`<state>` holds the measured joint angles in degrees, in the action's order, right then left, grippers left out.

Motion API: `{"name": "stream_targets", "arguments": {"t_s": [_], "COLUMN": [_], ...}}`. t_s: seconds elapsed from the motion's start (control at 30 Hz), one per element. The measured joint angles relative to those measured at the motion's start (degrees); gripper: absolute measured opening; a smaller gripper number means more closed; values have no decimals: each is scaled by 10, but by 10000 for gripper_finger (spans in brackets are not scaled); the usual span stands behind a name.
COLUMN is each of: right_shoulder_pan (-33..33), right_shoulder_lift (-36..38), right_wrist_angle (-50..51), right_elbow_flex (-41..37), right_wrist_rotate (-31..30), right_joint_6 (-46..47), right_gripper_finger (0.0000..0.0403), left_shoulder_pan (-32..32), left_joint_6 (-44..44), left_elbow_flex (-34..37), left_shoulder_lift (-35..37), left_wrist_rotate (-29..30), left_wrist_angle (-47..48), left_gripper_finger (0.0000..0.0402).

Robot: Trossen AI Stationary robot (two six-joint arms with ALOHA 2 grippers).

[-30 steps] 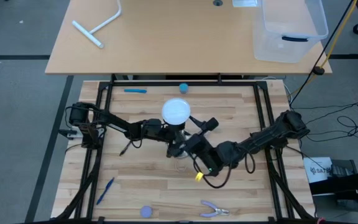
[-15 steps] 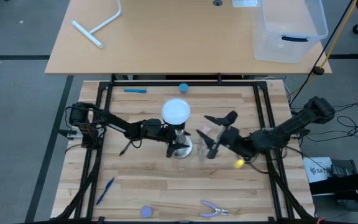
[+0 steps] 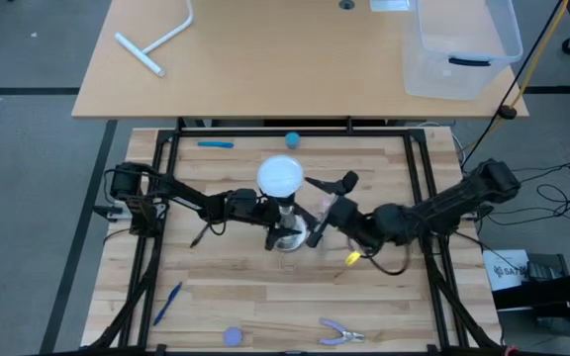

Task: Screw lightbulb
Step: Remove the lightbulb from the lamp

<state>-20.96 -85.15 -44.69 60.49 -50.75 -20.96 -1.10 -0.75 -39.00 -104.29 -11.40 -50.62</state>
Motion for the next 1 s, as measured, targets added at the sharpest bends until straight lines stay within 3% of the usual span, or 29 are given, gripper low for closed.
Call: {"name": "stream_targets", "arguments": {"t_s": [0.37,0.6,1.0], "right_shoulder_pan": [20,37,56], "right_shoulder_lift": [-39,-39,-39], "right_wrist_angle": [45,51,68], "right_elbow_flex": [50,50,50], "right_wrist_rotate": [3,45,82], "right_joint_6": [29,53,71], "right_gripper_finger": [277,267,157], "left_shoulder_pan": [0,0,0], "left_joint_6": [0,-1,-2], "left_elbow_flex": [0,0,0], "left_shoulder_lift": [0,0,0], "left_wrist_rotate": [1,3,3], "left_wrist_angle": [0,0,0], "left_gripper_finger": [258,258,258]}}
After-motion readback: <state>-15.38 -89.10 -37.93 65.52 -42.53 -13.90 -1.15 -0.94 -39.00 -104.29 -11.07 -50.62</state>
